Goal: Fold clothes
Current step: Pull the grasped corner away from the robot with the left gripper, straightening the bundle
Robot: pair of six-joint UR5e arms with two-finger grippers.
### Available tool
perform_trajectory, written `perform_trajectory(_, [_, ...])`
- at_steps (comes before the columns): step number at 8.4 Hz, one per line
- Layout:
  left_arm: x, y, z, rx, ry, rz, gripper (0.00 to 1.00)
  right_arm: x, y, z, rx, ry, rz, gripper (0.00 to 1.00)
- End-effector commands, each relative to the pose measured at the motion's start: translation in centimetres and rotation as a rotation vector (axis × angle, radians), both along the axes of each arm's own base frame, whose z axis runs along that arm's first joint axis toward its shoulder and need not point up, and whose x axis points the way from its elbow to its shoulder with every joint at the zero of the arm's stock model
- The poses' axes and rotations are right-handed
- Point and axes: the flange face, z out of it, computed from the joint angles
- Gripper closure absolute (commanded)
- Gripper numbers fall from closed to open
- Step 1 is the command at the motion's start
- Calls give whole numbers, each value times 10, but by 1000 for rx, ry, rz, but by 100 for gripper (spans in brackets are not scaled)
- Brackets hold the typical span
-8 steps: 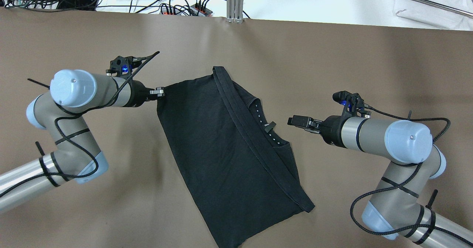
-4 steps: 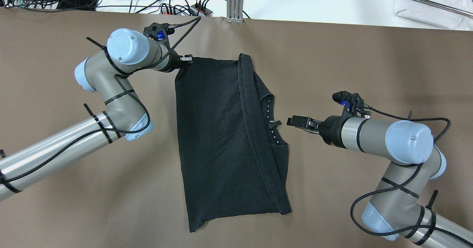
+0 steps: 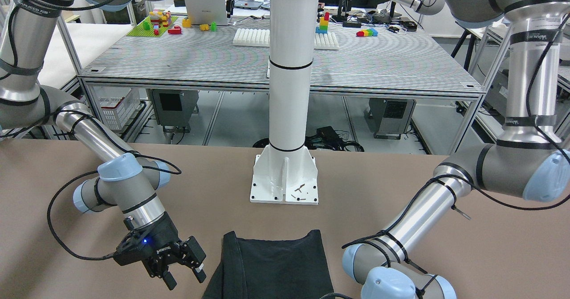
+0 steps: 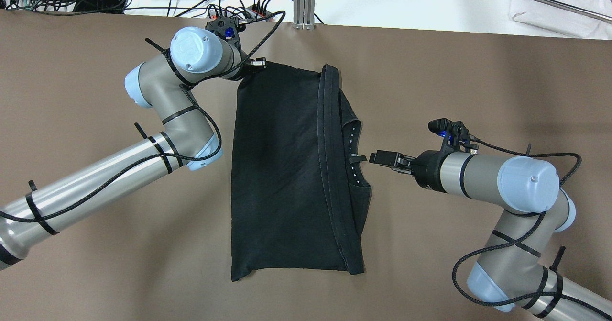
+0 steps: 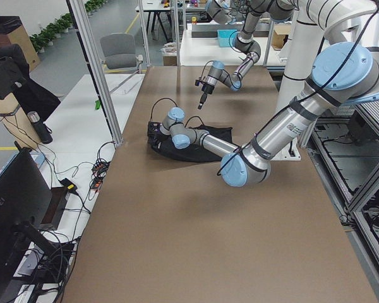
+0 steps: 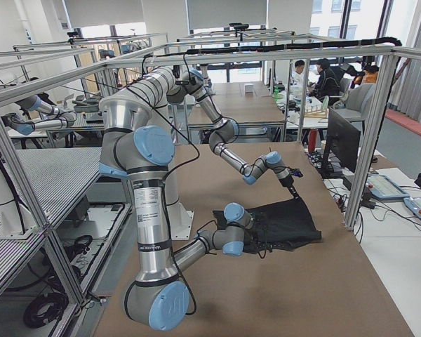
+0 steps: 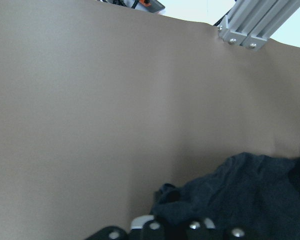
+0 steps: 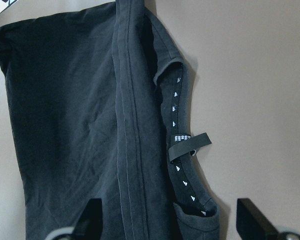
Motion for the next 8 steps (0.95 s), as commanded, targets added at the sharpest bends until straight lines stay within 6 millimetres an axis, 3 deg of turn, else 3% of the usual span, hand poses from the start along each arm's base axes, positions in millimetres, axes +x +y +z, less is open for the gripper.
perform_trajectory(1, [12,8,-6,89,-21,17,6,-2,2,-1,9,1,-17,6])
perform_trajectory(4, [-11,-5,-11,151,-41,22,6,-15,4,-19,29,-6,-40,6])
perform_trajectory(7, [-38,-20,-4,171,-68,19,6,-51,-9,-59,79,178,-89,5])
perform_trajectory(8, [-39,-19,-4,180,-48,32,6,-54,-14,-60,50,230,-77,6])
